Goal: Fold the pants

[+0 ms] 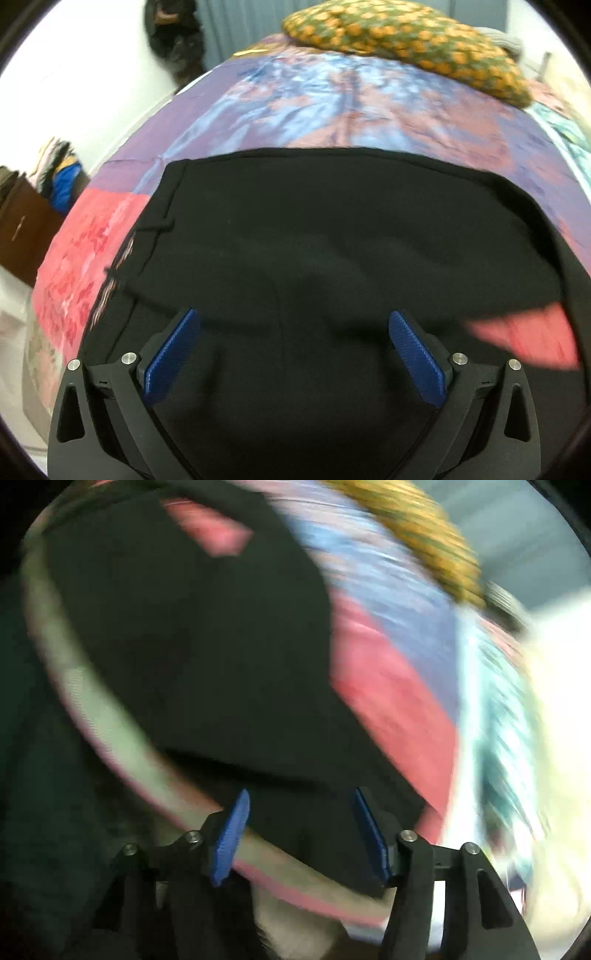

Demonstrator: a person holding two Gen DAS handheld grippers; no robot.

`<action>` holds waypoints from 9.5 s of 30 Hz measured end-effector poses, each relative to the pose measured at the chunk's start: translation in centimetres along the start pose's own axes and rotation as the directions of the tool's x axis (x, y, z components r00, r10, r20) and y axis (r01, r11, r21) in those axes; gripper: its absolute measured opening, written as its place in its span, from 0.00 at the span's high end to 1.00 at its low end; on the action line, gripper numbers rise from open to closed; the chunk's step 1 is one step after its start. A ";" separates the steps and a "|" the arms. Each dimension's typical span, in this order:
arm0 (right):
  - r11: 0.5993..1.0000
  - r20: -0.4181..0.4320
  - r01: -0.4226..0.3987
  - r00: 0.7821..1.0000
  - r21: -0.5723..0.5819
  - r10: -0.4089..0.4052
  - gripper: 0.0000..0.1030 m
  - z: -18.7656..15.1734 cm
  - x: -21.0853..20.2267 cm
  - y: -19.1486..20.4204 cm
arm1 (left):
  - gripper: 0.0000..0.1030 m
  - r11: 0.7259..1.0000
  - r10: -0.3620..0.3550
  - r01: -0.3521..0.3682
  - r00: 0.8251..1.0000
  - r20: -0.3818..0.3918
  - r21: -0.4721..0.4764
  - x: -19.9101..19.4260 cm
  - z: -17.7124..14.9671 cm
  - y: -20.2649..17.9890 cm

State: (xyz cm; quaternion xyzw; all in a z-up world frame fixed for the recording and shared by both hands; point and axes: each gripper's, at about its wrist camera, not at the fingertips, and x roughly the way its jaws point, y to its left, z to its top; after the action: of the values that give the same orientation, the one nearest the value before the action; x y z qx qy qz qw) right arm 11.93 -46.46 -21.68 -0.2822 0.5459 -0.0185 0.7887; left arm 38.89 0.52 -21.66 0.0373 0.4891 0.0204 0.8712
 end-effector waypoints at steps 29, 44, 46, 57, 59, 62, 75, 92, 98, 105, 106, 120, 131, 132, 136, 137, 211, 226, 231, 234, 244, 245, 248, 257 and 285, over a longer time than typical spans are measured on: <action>0.743 0.338 -0.466 0.880 0.480 0.333 0.00 12.1 2.6 15.3 | 0.00 0.998 -0.060 0.058 0.985 0.161 0.015 -1.0 -10.9 -1.6; 0.743 0.357 -0.433 0.893 0.511 0.275 0.00 10.7 1.1 16.7 | 0.00 0.998 -0.059 0.057 0.985 0.164 0.015 -0.8 -10.7 -1.4; 0.744 0.364 -0.436 0.890 0.506 0.275 0.00 10.5 1.0 16.7 | 0.00 0.998 -0.059 0.057 0.985 0.164 0.016 -0.8 -10.8 -1.4; 0.317 0.564 -0.636 0.771 0.703 0.296 0.08 4.7 1.6 11.4 | 0.00 0.998 -0.058 0.056 0.983 0.171 0.017 -0.8 -10.7 -1.3; 0.295 0.575 -0.635 0.772 0.714 0.271 0.10 3.9 1.8 10.4 | 0.00 0.998 -0.059 0.057 0.983 0.171 0.016 -0.8 -10.7 -1.3; 0.233 0.581 -0.622 0.782 0.747 0.226 0.10 2.6 2.0 9.1 | 0.00 0.998 -0.058 0.056 0.983 0.172 0.017 -0.8 -10.7 -1.3; -0.078 0.603 -0.600 0.797 0.796 0.026 0.14 -3.2 3.7 3.9 | 0.00 0.999 -0.048 0.047 0.981 0.190 0.014 -1.0 -10.9 -1.2; -0.081 0.700 -0.695 0.712 0.714 0.059 0.85 -4.2 2.1 -2.4 | 0.01 0.976 -0.212 0.206 0.973 -0.087 -0.072 -1.5 -4.9 -2.3; -0.015 0.786 -0.786 0.617 0.618 0.048 0.86 -3.5 -1.3 -5.5 | 0.01 0.860 -0.497 0.476 0.864 -0.084 -0.185 0.9 6.5 -6.4; -0.023 0.834 -0.835 0.548 0.550 0.071 0.87 -4.3 -3.1 -6.0 | 0.01 0.748 -0.604 0.486 0.781 -0.159 -0.452 9.4 11.7 -10.4; -0.020 0.839 -0.840 0.540 0.542 0.074 0.87 -4.5 -3.2 -5.9 | 0.01 0.735 -0.611 0.483 0.776 -0.156 -0.476 10.0 11.8 -10.6; 0.024 0.821 -0.830 0.555 0.557 0.136 0.90 -10.5 -3.9 -7.2 | 0.92 0.716 -0.617 0.506 0.781 -0.097 -0.481 8.3 11.7 -8.6; 0.264 0.653 -0.695 0.719 0.669 0.238 0.91 -6.6 -1.2 -12.4 | 0.89 0.859 -0.434 0.459 0.888 0.150 -0.226 -10.7 -1.6 -2.0; 0.320 0.582 -0.635 0.773 0.703 0.253 0.91 -6.4 -0.6 -12.5 | 0.89 0.877 -0.403 0.423 0.906 0.130 -0.227 -10.4 -4.2 -2.0; 0.440 0.321 -0.466 0.874 0.767 0.365 0.91 -6.5 4.4 -11.7 | 0.92 0.924 -0.318 0.315 0.948 0.018 -0.216 -7.5 -11.1 -2.9; 0.466 0.275 -0.439 0.883 0.768 0.380 0.91 -6.5 5.2 -11.5 | 0.92 0.923 -0.321 0.315 0.947 0.006 -0.222 -7.4 -11.9 -3.2; 0.713 -0.076 0.099 0.995 0.694 -0.065 0.34 -7.7 3.1 -13.7 | 0.32 0.965 -0.157 0.142 0.986 -0.051 -0.219 -12.6 -15.2 4.9; 0.790 0.043 0.043 0.995 0.612 -0.088 0.34 3.4 -2.9 -5.7 | 0.27 0.992 -0.110 0.114 0.991 0.074 -0.048 -10.1 -9.5 0.3; 0.798 0.049 0.060 0.993 0.600 -0.111 0.34 4.6 -3.6 -5.2 | 0.27 0.997 -0.078 0.079 0.995 0.069 -0.012 -9.3 -9.7 -0.2; 0.809 0.045 0.079 0.991 0.583 -0.129 0.34 5.1 -3.7 -5.1 | 0.27 0.998 -0.064 0.065 0.996 0.066 -0.002 -8.8 -9.7 -0.3; 0.815 0.064 0.053 0.992 0.577 -0.110 0.34 5.7 -3.5 -4.8 | 0.27 0.997 0.038 -0.043 0.997 0.070 0.070 -5.7 -9.0 -0.5; 0.812 0.094 0.011 0.992 0.584 -0.081 0.33 5.7 -3.4 -4.7 | 0.27 0.995 0.064 -0.068 0.996 0.065 0.070 -4.8 -8.9 -0.3; 0.775 0.192 -0.159 0.980 0.612 0.049 0.30 5.4 -1.9 -4.2 | 0.25 0.994 0.100 -0.102 0.994 0.046 0.042 -2.0 -8.7 0.8; 0.590 0.150 -0.262 0.961 0.764 0.232 0.30 2.3 5.9 -3.2 | 0.24 0.992 0.118 -0.118 0.993 0.009 0.047 -2.6 -7.9 1.0; 0.543 0.271 -0.256 0.961 0.800 0.054 0.29 -0.1 0.7 -3.2 | 0.22 0.990 0.113 -0.122 0.987 0.117 0.074 -9.9 -6.6 -1.8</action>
State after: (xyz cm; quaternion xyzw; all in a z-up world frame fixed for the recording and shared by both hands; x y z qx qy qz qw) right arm 13.04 -49.44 -20.79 0.1711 0.4077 -0.1720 0.8803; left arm 28.15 -1.67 -16.83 0.1023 0.4367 0.0501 0.8924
